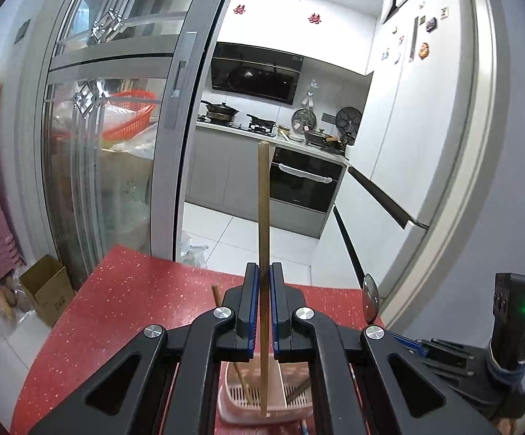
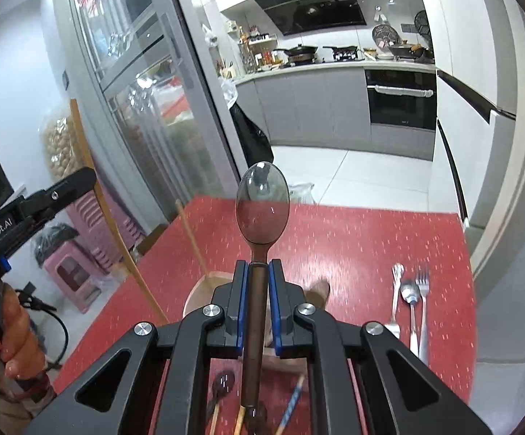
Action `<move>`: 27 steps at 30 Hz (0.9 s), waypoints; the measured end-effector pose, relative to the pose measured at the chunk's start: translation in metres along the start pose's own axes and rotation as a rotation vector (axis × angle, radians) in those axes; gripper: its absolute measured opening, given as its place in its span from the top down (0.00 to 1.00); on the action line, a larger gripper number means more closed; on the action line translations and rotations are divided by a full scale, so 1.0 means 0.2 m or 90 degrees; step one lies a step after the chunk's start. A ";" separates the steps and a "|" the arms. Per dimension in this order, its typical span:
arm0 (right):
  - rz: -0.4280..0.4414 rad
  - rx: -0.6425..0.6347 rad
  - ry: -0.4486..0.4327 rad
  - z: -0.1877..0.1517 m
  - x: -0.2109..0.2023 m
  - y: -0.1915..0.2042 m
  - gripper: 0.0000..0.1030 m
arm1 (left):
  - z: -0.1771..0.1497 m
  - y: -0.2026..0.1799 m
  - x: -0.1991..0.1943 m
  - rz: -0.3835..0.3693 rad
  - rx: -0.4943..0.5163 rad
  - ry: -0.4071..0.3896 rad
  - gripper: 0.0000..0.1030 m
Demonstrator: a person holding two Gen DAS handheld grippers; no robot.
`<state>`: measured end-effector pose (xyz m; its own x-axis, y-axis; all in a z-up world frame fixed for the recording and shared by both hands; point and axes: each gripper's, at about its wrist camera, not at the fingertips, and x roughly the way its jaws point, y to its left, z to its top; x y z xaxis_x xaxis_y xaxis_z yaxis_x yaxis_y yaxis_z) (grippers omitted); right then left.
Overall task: Organize utensils
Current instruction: 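Lift the spoon over the caddy with the right tool while the left tool lifts the chopstick, then release the spoon into the caddy while the left tool releases the chopstick into it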
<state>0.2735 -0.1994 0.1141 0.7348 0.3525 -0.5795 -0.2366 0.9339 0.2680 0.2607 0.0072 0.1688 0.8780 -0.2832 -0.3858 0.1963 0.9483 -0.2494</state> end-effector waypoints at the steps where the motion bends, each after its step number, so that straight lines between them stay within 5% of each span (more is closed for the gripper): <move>1: -0.002 0.000 -0.004 0.01 0.02 0.00 0.88 | 0.00 0.00 0.02 0.002 -0.002 -0.001 0.72; 13: -0.051 -0.014 -0.055 0.01 0.29 -0.06 0.88 | -0.11 0.03 0.32 0.032 -0.024 0.004 0.72; 20: -0.070 -0.069 -0.108 -0.08 0.36 -0.02 0.88 | -0.23 0.04 0.36 0.041 -0.010 -0.002 0.72; 27: -0.063 -0.085 -0.097 -0.17 0.39 -0.03 0.88 | -0.40 0.01 0.35 0.059 0.034 0.008 0.71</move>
<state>0.3102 -0.1756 0.0404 0.8437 0.2549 -0.4724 -0.2333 0.9667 0.1051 0.2877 -0.0229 0.0702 0.8879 -0.1961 -0.4162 0.1383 0.9765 -0.1650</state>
